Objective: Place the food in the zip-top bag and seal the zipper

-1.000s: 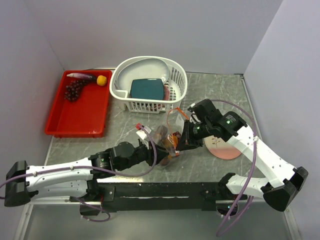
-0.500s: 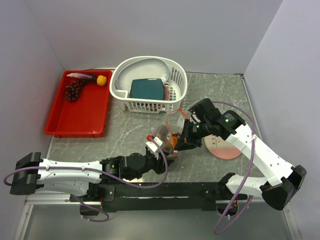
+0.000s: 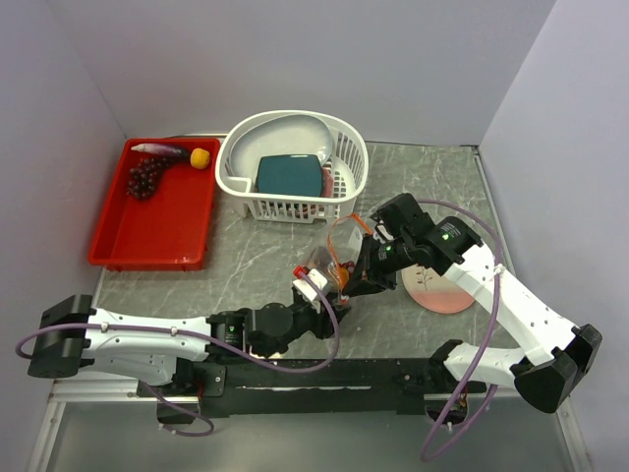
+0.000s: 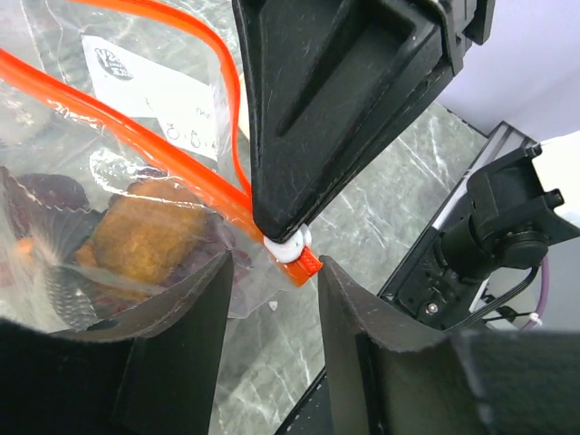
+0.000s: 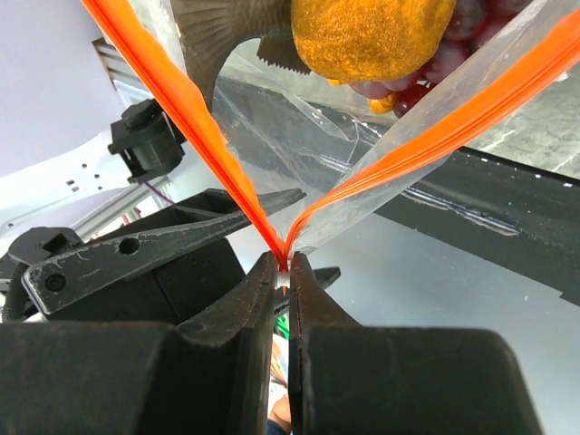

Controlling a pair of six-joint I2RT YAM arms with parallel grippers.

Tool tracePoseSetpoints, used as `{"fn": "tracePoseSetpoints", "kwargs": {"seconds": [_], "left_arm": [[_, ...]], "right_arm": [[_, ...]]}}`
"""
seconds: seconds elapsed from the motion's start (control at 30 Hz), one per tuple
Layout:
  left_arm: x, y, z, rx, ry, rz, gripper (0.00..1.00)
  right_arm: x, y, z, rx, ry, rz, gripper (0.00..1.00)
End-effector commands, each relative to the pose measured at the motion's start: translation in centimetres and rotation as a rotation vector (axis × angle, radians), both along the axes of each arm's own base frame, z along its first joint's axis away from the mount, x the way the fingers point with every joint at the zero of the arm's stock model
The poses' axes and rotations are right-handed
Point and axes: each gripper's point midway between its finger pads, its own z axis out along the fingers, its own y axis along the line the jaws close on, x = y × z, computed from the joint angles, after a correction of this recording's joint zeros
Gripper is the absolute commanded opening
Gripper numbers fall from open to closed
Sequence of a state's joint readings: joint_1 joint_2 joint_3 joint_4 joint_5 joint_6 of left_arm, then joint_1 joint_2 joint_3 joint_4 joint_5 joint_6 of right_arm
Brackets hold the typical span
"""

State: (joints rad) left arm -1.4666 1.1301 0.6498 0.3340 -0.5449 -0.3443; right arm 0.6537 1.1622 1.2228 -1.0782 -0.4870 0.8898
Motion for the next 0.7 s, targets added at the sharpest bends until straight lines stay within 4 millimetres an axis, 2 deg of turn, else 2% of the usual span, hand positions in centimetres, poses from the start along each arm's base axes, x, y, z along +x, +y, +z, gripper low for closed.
{"fn": "tracePoseSetpoints", "kwargs": {"seconds": [0.0,0.17,0.27,0.3,0.67], "left_arm": [[0.3,-0.5,3.0,-0.084,-0.036,0.022,0.45],[0.3,-0.5,2.6,-0.082,-0.030,0.035,0.31],[0.2,-0.6,2.5,-0.076,-0.028,0.036,0.12],[0.2,-0.7,2.5,-0.076,-0.028,0.033,0.01],[-2.2,-0.9,2.9,-0.097,-0.034,-0.059,0.01]], "right_arm": [[0.2,0.3,0.4,0.029,-0.004,-0.005,0.00],[0.4,0.3,0.5,0.032,-0.015,-0.009,0.00],[0.3,0.4,0.5,0.040,-0.009,-0.014,0.00],[0.4,0.5,0.6,0.049,-0.014,-0.017,0.00],[1.1,0.2,0.8,0.038,-0.032,-0.056,0.00]]}}
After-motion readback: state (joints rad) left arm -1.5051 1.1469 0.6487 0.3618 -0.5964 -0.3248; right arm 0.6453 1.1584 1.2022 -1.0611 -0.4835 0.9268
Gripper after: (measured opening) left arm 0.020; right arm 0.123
